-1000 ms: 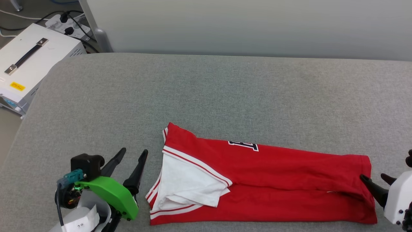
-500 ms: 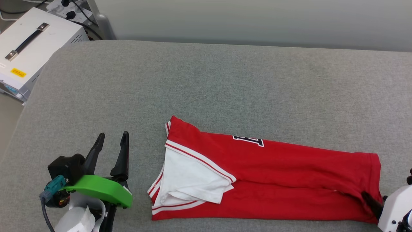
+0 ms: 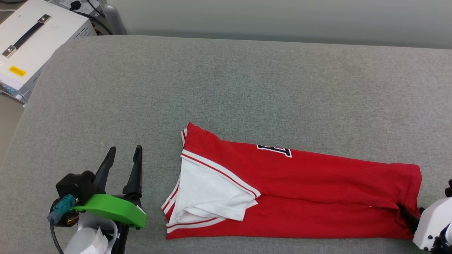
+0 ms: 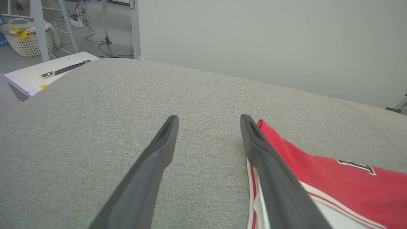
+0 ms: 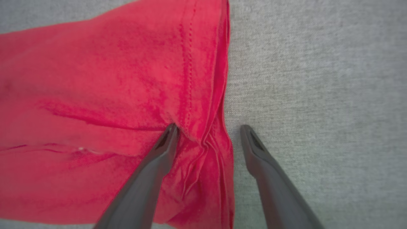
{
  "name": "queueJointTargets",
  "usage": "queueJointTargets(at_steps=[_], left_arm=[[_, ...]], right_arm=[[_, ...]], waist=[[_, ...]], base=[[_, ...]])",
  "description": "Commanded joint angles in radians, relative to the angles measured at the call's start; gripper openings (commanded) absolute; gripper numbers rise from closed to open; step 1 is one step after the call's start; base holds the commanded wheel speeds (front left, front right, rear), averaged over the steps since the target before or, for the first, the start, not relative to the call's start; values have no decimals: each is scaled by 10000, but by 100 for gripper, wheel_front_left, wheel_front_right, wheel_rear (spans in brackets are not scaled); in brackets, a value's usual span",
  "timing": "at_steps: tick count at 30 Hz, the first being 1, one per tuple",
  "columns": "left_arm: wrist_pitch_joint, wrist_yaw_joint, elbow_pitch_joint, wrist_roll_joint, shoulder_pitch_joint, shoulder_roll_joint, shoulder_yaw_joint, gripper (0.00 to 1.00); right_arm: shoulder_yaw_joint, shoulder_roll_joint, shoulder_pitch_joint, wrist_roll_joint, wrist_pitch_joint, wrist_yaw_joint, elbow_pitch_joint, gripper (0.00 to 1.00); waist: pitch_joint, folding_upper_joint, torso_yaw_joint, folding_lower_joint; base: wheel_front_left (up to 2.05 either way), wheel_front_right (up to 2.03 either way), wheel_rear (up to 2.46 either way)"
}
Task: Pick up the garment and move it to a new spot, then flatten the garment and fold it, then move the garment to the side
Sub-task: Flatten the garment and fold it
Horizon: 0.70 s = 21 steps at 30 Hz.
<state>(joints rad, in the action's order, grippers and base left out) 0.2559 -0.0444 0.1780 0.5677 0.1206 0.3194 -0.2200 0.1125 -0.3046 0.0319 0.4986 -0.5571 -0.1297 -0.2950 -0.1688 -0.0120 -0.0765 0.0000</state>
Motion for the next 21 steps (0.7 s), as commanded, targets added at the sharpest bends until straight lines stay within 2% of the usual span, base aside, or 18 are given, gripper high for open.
queueJointTargets(at_steps=[1,4,5,6,7,8,14,21], left_arm=[[58,-105,34,-330,-126,-74,73,100],[58,-264,69,-595,-75,-289,215,100],[58,-399,81,-833,-67,-474,355,100],[58,-446,99,-924,-72,-532,395,100],[58,-482,118,-988,-81,-580,428,100],[58,-526,148,-1055,-91,-636,465,100],[58,-711,304,-1318,-225,-849,655,100],[58,-816,200,-1570,-474,-991,811,100]], right_arm=[[-462,284,-32,285,-34,-10,-370,100],[-820,306,-15,599,206,-10,-516,100],[-1028,269,38,754,432,-10,-659,84],[-1093,238,63,813,533,-10,-704,37],[-1135,211,83,849,609,-10,-741,22],[-1196,168,107,880,713,-10,-769,0],[-1317,-47,158,1028,1276,-10,-836,0],[-949,-362,116,1023,1812,-10,-683,0]], waist=[[-57,120,-11,0],[-110,120,-47,0],[-117,120,-79,0],[-103,120,-91,0],[-87,120,-99,0],[-52,120,-107,0],[281,120,-108,0],[740,120,-23,0]], base=[[0,0,0],[0,0,0],[0,0,0],[0,0,0],[0,0,0],[0,0,0],[0,0,0],[0,0,0]])
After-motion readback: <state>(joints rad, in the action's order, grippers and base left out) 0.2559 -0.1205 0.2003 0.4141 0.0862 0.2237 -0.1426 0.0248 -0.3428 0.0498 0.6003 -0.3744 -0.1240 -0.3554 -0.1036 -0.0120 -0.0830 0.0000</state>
